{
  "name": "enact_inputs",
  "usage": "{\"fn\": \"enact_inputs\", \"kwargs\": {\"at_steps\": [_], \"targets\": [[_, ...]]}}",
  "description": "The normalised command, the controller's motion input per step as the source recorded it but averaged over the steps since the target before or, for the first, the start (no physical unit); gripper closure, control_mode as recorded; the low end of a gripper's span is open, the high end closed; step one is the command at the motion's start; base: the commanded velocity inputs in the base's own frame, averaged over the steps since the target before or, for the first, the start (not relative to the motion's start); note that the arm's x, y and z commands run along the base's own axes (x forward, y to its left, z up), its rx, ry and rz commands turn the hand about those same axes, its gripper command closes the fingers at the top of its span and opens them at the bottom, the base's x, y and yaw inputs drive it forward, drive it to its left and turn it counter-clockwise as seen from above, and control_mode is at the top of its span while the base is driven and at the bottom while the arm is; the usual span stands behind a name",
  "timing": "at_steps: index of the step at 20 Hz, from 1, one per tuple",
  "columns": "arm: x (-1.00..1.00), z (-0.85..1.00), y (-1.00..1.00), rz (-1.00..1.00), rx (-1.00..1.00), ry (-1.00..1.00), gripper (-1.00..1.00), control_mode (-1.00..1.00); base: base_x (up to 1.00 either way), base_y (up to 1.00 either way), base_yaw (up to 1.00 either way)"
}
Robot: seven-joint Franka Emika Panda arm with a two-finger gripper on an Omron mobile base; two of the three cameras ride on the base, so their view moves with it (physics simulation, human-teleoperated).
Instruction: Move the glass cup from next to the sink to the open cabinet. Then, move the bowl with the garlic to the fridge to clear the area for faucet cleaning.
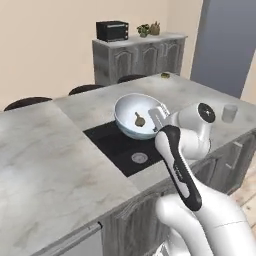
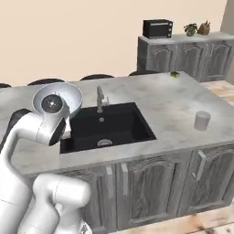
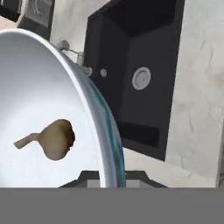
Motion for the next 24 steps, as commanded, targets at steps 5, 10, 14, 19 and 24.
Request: {"fn": "enact_inputs", "kwargs": {"at_steps": [5,10,14,19,24], "targets": [[0.0,0.0,0.0,0.0,0.0,0.0,1.0,1.0,-0.09,0.0,-1.0],[0.0,0.0,0.0,0.0,0.0,0.0,1.0,1.0,-0.11,-0.02,-0.99],[0.0,0.0,0.0,0.0,0.0,0.0,1.0,1.0,0.02,-0.49,-0.95],[0.0,0.0,0.0,0.0,0.0,0.0,1.0,1.0,0.19,-0.64,-0.87],[0.0,0.0,0.0,0.0,0.0,0.0,1.0,1.0,1.0,0.05,-0.43]]}}
